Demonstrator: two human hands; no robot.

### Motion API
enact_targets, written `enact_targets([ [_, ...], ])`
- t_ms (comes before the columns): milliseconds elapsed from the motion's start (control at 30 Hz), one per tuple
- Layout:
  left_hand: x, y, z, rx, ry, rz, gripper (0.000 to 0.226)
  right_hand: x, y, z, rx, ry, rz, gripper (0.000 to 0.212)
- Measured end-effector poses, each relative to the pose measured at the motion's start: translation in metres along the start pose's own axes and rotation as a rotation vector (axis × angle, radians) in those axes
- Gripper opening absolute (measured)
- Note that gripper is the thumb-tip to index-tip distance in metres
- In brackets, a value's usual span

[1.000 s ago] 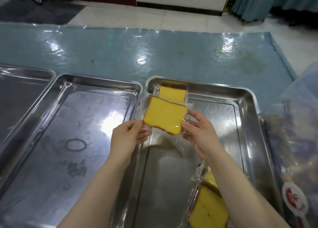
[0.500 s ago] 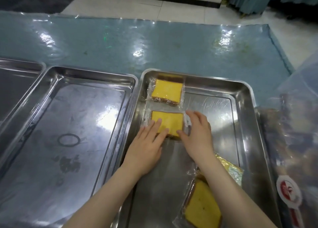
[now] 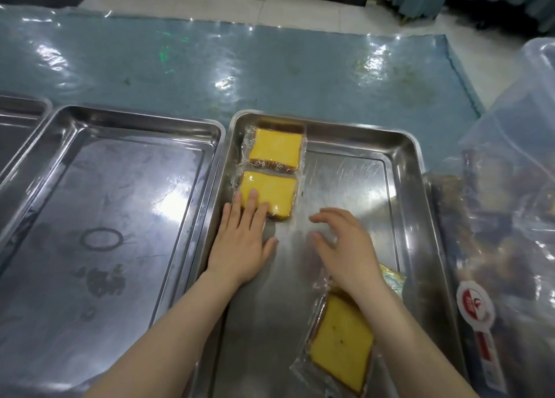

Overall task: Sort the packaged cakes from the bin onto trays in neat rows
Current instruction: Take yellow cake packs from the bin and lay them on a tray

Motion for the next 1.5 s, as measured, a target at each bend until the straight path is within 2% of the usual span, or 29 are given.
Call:
enact_targets([
  [100, -0.002, 0.001, 0.004, -0.022, 0.018, -0.025, 0.07, -0.017, -0.024, 0.034, -0.1, 0.088, 0.057, 0.023],
  [200, -0.003, 0.0, 0.005, -0.034, 0.042, -0.009, 0.067, -0.033, -0.038, 0.063, -0.035, 0.187, 0.099, 0.025],
  [333, -0.004, -0.002, 0.007, -0.032, 0.057, 0.006, 0.063, -0.045, -0.039, 0.09, 0.181, 0.186, 0.168, 0.063],
  [400, -0.004, -0.002, 0.007, -0.04, 0.066, 0.014, 0.061, -0.048, -0.037, 0.094, 0.207, 0.174, 0.182, 0.07],
  [467, -0.004, -0.002, 0.007, -0.046, 0.065, 0.022, 0.059, -0.048, -0.036, 0.092, 0.152, 0.189, 0.087, 0.062],
  [533, -0.004, -0.002, 0.006, -0.045, 0.067, 0.023, 0.059, -0.045, -0.035, 0.084, 0.07, 0.173, 0.02, 0.042],
  [633, -0.004, -0.002, 0.006, -0.043, 0.073, 0.034, 0.059, -0.04, -0.036, 0.065, -0.057, 0.116, 0.052, 0.02],
  [700, -0.004, -0.001, 0.006, -0.054, 0.077, 0.03, 0.058, -0.035, -0.041, 0.051, -0.159, 0.069, 0.111, 0.017],
  [800, -0.003, 0.0, 0.006, -0.05, 0.073, 0.03, 0.058, -0.022, -0.052, 0.034, -0.401, -0.01, 0.022, 0.015],
  [900, -0.003, 0.001, 0.005, -0.045, 0.063, 0.024, 0.058, -0.02, -0.055, 0.015, -0.528, 0.136, -0.096, 0.018],
  [967, -0.003, 0.002, 0.005, -0.039, 0.065, 0.028, 0.059, -0.028, -0.049, 0.005, -0.504, 0.317, -0.307, 0.014],
  [1033, -0.003, 0.002, 0.005, -0.038, 0.066, 0.04, 0.06, -0.034, -0.039, 0.002, -0.442, 0.487, -0.493, 0.038],
  [1100, -0.003, 0.001, 0.006, -0.037, 0.066, 0.05, 0.06, -0.04, -0.03, 0.008, -0.347, 0.532, -0.404, 0.056],
  [1167, -0.004, 0.001, 0.006, -0.037, 0.069, 0.063, 0.061, -0.046, -0.022, 0.018, -0.259, 0.484, -0.135, 0.062],
  [1233, -0.004, 0.0, 0.006, -0.038, 0.071, 0.071, 0.061, -0.049, -0.017, 0.025, -0.247, 0.317, 0.058, 0.053],
  [1300, -0.004, 0.0, 0.006, -0.038, 0.07, 0.067, 0.061, -0.05, -0.013, 0.026, -0.133, 0.15, 0.107, 0.039],
  [1367, -0.005, -0.001, 0.006, -0.039, 0.071, 0.074, 0.061, -0.052, -0.007, 0.024, 0.025, 0.061, 0.144, 0.032],
  [1500, -0.005, 0.0, 0.006, -0.045, 0.075, 0.073, 0.062, -0.055, -0.006, 0.007, 0.009, 0.039, 0.258, 0.035],
])
Point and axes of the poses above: each hand's wrist, its own z-axis away from the middle knuckle, its own y-axis out of the palm, x = y × z, the point moved 1 cm from there along -z, towards the middle knuckle, and after that the axes turned 7 degrees about -y, right-handed, at the moved point
